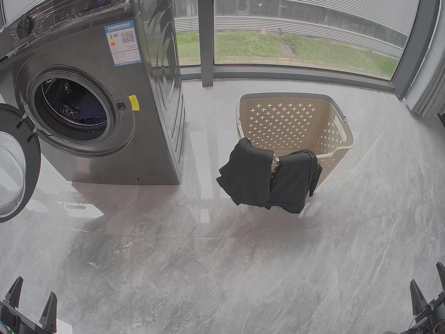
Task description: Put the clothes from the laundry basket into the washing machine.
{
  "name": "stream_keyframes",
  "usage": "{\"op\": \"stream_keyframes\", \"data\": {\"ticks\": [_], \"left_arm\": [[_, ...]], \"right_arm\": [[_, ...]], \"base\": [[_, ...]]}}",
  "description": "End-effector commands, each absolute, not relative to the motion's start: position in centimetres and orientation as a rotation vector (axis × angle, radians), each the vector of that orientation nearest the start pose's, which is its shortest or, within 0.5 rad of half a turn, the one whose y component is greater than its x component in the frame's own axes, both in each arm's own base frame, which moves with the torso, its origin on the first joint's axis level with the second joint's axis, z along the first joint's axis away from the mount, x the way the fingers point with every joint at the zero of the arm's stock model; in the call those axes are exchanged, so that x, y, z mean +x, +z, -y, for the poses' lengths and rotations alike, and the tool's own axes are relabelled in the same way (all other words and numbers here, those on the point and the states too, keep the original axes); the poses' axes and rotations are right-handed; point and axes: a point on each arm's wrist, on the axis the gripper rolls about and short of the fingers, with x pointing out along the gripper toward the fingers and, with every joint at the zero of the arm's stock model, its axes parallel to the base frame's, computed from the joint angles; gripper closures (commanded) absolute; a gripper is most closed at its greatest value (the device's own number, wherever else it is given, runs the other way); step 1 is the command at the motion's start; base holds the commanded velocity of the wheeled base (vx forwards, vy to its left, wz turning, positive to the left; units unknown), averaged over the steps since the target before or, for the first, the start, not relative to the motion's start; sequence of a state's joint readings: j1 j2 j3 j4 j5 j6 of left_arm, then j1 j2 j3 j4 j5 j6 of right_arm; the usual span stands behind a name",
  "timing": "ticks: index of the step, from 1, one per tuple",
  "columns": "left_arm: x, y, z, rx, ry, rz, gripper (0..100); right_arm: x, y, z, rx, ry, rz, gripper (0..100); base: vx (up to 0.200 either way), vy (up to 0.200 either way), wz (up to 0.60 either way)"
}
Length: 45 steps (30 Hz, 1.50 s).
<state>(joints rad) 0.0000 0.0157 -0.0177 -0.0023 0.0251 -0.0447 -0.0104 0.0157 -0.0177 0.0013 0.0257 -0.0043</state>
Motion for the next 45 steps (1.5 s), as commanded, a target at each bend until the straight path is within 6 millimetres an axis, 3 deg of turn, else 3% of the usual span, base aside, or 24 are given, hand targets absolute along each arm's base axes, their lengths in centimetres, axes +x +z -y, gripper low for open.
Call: {"op": "stream_keyframes", "data": {"ticks": [1, 6, 18, 27, 45], "left_arm": [[-2.27, 7.63, -0.06, -0.043, 0.025, 0.002, 0], [-2.27, 7.61, -0.06, -0.043, 0.025, 0.001, 0], [-2.27, 7.61, -0.06, -0.046, 0.026, 0.001, 0], [-2.27, 7.61, -0.06, -0.046, 0.026, 0.001, 0], [-2.27, 7.61, -0.06, -0.048, 0.025, 0.001, 0]], "right_arm": [[-2.28, 7.53, -0.08, -0.005, 0.015, -0.001, 0], [-2.28, 7.55, -0.08, -0.005, 0.015, 0.000, 0], [-2.28, 7.53, -0.08, -0.005, 0.015, -0.001, 0], [-2.28, 7.55, -0.08, -0.005, 0.015, 0.000, 0], [-2.28, 7.53, -0.08, -0.005, 0.015, -0.001, 0]], "base": [[0.000, 0.000, 0.00], [0.000, 0.000, 0.00], [0.200, 0.000, 0.00], [0.000, 0.000, 0.00], [0.000, -0.200, 0.00]]}}
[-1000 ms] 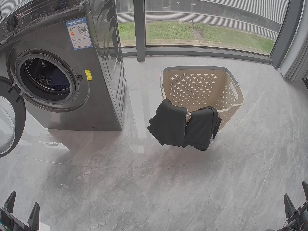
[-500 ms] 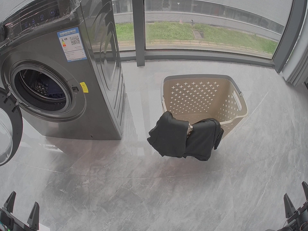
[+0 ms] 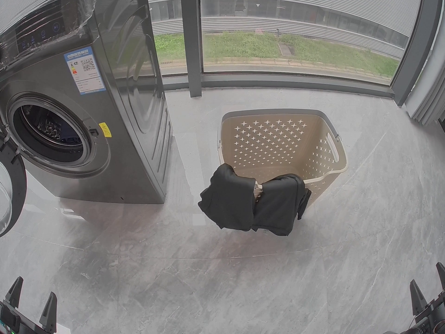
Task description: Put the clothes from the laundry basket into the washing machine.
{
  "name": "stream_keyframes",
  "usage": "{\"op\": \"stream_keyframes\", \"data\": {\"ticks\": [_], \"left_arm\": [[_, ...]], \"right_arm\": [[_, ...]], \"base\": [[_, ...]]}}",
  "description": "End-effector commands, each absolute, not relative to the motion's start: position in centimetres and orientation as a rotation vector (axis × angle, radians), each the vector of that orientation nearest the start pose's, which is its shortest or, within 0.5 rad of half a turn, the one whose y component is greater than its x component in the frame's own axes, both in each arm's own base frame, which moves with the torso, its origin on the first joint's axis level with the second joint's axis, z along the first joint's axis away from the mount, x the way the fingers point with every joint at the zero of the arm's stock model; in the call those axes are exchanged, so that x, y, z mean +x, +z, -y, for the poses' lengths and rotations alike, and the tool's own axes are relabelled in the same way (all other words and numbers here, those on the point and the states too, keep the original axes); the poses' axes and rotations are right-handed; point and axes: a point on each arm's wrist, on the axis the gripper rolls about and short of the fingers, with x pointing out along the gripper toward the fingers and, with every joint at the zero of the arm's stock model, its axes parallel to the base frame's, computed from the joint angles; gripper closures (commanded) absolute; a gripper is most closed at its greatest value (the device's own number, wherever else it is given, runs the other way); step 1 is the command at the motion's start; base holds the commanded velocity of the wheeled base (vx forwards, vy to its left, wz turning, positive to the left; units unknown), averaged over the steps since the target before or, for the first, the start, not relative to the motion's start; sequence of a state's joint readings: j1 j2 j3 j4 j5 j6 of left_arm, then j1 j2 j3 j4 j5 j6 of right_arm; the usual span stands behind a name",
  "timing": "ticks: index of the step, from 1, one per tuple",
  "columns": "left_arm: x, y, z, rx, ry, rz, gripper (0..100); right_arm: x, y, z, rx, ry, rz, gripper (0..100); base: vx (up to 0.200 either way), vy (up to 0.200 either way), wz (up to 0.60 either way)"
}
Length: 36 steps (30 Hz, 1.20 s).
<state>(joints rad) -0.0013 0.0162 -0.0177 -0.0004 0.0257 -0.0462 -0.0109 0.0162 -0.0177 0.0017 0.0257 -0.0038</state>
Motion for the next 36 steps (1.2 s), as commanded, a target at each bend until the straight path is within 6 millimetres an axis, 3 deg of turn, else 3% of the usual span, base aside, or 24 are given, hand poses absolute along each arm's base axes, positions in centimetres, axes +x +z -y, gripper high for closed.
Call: {"op": "stream_keyframes", "data": {"ticks": [1, 12, 24, 33, 35, 36], "left_arm": [[-2.3, 7.6, -0.1, -0.048, 0.023, -0.001, 0], [-2.3, 7.6, -0.1, -0.046, 0.021, 0.000, 0], [-2.3, 7.6, -0.1, -0.046, 0.021, 0.000, 0], [-2.3, 7.6, -0.1, -0.046, 0.021, 0.000, 0], [-2.3, 7.6, -0.1, -0.046, 0.021, 0.000, 0], [-2.3, 7.6, -0.1, -0.046, 0.021, 0.000, 0]], "right_arm": [[-2.3, 7.5, -0.1, -0.005, 0.015, -0.001, 0], [-2.3, 7.5, -0.1, -0.005, 0.015, -0.001, 0], [-2.3, 7.5, -0.1, -0.006, 0.014, 0.000, 0], [-2.3, 7.5, -0.1, 0.005, 0.014, -0.002, 0], [-2.3, 7.9, -0.1, 0.001, 0.020, 0.023, 0], [-3.0, 10.3, -0.1, 0.008, 0.027, 0.129, 0]], "base": [[0.000, 0.000, 0.00], [0.000, 0.000, 0.00], [0.200, 0.000, 0.00], [0.000, 0.000, 0.00], [0.000, 0.000, 0.00], [0.000, 0.000, 0.00]]}}
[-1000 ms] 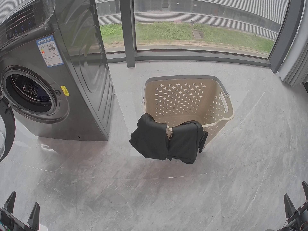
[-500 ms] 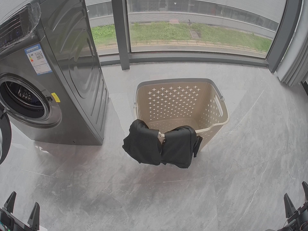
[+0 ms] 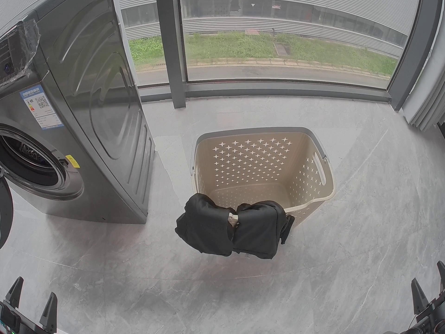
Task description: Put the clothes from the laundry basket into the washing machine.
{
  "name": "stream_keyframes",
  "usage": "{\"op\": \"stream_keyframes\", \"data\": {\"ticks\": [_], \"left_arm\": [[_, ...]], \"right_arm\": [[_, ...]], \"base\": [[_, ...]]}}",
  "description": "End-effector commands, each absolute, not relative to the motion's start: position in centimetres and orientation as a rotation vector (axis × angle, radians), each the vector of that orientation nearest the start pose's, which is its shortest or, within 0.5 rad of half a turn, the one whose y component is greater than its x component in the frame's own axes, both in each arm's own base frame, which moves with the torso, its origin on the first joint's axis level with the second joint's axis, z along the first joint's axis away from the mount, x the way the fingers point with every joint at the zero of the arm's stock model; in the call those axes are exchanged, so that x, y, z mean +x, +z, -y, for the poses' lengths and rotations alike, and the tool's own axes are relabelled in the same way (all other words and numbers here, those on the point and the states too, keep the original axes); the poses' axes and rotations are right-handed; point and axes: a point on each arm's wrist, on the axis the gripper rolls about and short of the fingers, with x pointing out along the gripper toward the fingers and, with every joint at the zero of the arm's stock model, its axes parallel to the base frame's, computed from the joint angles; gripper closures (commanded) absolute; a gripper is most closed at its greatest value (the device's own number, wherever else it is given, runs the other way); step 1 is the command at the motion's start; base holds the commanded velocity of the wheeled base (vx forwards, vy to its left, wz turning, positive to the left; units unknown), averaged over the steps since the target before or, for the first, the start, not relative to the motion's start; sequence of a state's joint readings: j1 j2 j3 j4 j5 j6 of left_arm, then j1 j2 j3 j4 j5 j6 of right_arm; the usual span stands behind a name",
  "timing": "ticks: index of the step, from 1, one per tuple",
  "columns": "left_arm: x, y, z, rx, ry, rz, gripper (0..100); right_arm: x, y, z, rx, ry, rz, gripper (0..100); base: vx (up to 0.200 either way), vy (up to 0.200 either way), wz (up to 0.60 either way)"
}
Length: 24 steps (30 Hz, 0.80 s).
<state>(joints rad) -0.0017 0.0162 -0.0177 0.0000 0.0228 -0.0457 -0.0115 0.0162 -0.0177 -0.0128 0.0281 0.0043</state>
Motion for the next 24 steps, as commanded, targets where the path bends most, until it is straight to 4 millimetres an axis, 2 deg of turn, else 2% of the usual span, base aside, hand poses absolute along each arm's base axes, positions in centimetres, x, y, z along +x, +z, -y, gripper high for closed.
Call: {"op": "stream_keyframes", "data": {"ticks": [1, 2, 3, 4, 6, 8, 9, 11, 13, 14, 16, 24], "left_arm": [[-2.3, 7.6, -0.1, -0.046, 0.021, 0.000, 0], [-2.3, 7.6, -0.1, -0.046, 0.021, 0.000, 0], [-2.3, 7.6, -0.1, -0.046, 0.021, 0.000, 0], [-2.3, 7.6, -0.1, -0.044, 0.021, 0.000, 0], [-2.3, 7.6, -0.1, -0.046, 0.021, 0.000, 0], [-2.3, 7.6, -0.1, -0.046, 0.021, 0.000, 0], [-2.3, 7.6, -0.1, -0.046, 0.021, 0.000, 0], [-2.3, 7.6, -0.1, -0.048, 0.021, 0.001, 0], [-2.3, 7.6, -0.1, -0.049, 0.021, 0.001, 0], [-2.3, 7.6, -0.1, -0.049, 0.021, 0.001, 0], [-2.3, 7.6, -0.1, -0.049, 0.021, 0.001, 0], [-2.3, 7.6, -0.1, -0.049, 0.021, 0.001, 0]], "right_arm": [[-3.5, 12.1, -0.1, 0.022, 0.031, 0.173, 0], [-3.5, 12.4, -0.1, 0.025, 0.032, 0.176, 0], [-3.1, 14.5, -0.1, 0.058, 0.044, 0.132, 0], [-2.2, 14.7, -0.1, 0.066, 0.060, 0.056, 0], [-0.4, 14.4, -0.2, 0.080, 0.102, -0.090, 0], [2.5, 13.7, -0.4, 0.098, 0.175, -0.288, 0], [2.5, 13.7, -0.4, 0.098, 0.175, -0.288, 0], [6.9, 14.0, -0.7, 0.158, 0.192, -0.412, 0], [9.7, 14.0, -0.9, 0.165, 0.205, -0.430, 0], [10.4, 13.9, -1.0, 0.164, 0.212, -0.431, 0], [13.0, 13.6, -2.4, 0.149, 0.283, -0.417, 0], [17.0, 11.6, -6.7, 0.118, 0.326, -0.433, 0]], "base": [[0.000, 0.000, 0.00], [0.000, 0.000, 0.00], [0.000, 0.000, 0.00], [0.000, 0.000, 0.00], [0.000, 0.000, 0.00], [0.000, 0.000, 0.00], [0.000, 0.000, 0.00], [0.000, 0.000, 0.00], [0.000, 0.000, 0.00], [0.000, 0.000, 0.00], [0.000, 0.000, 0.00], [0.000, 0.000, 0.00]]}}
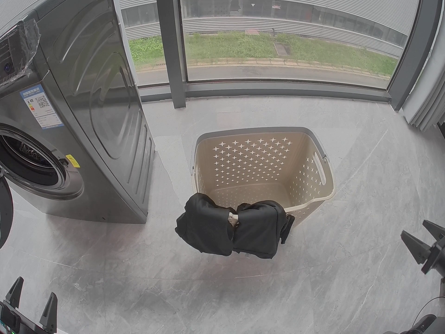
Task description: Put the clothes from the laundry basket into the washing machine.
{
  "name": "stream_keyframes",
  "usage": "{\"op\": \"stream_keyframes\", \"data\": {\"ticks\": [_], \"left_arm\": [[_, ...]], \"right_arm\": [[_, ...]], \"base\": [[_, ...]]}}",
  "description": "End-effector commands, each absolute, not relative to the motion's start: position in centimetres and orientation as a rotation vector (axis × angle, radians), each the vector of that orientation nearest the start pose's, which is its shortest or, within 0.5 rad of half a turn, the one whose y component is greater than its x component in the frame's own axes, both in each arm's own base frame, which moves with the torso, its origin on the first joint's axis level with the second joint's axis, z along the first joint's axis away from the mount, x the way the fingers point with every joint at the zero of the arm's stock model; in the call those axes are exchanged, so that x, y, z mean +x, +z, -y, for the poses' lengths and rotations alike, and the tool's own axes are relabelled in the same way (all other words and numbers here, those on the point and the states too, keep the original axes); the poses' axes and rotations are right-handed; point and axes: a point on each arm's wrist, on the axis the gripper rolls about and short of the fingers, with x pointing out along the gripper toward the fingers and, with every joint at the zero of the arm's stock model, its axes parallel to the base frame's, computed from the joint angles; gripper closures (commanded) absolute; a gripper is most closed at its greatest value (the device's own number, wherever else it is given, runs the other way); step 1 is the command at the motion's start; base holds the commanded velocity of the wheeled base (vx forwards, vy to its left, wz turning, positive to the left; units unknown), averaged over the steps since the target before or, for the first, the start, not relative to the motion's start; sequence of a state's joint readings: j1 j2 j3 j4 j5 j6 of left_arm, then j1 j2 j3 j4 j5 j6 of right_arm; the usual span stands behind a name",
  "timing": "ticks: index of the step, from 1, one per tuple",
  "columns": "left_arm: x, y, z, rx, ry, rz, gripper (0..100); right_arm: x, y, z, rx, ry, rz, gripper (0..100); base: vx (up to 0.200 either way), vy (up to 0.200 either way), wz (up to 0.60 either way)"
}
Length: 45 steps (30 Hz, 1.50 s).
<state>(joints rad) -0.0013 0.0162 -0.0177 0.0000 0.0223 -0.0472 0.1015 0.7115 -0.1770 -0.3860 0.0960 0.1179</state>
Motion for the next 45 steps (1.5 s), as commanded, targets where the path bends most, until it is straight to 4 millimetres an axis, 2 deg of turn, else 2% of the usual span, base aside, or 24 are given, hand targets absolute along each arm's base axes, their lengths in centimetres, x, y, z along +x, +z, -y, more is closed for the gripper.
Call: {"op": "stream_keyframes", "data": {"ticks": [1, 5, 13, 21, 28, 31, 36, 40, 45], "left_arm": [[-2.3, 7.6, -0.1, -0.049, 0.021, 0.001, 0], [-2.3, 7.6, -0.1, -0.049, 0.021, 0.001, 0], [-2.3, 7.6, -0.1, -0.049, 0.021, 0.001, 0], [-2.3, 7.6, -0.1, -0.049, 0.021, 0.001, 0], [-2.3, 7.6, -0.1, -0.049, 0.021, 0.001, 0], [-2.3, 7.6, -0.1, -0.049, 0.021, 0.001, 0], [-2.3, 7.6, -0.1, -0.049, 0.021, 0.001, 0], [-2.3, 7.6, -0.1, -0.049, 0.021, 0.001, 0], [-2.3, 7.6, -0.1, -0.049, 0.021, 0.001, 0]], "right_arm": [[17.1, 11.5, -6.9, 0.120, 0.327, -0.434, 0], [18.9, 10.2, -8.4, 0.103, 0.294, -0.428, 0], [21.5, 9.7, -10.6, 0.107, 0.288, -0.360, 0], [22.2, 9.4, -11.4, 0.110, 0.297, -0.362, 0], [23.1, 8.7, -13.3, 0.121, 0.307, -0.376, 0], [23.7, 8.0, -14.5, 0.133, 0.296, -0.390, 0], [24.4, 7.3, -15.4, 0.129, 0.308, -0.402, 0], [25.4, 5.6, -16.4, 0.113, 0.310, -0.440, 0], [26.3, 5.3, -17.8, 0.117, 0.332, -0.427, 0]], "base": [[0.000, 0.000, 0.00], [0.000, 0.000, 0.00], [0.000, 0.000, 0.00], [0.000, 0.000, 0.00], [0.000, 0.000, 0.00], [0.000, 0.000, 0.00], [0.000, 0.000, 0.00], [0.000, 0.000, 0.00], [0.000, 0.000, 0.00]]}}
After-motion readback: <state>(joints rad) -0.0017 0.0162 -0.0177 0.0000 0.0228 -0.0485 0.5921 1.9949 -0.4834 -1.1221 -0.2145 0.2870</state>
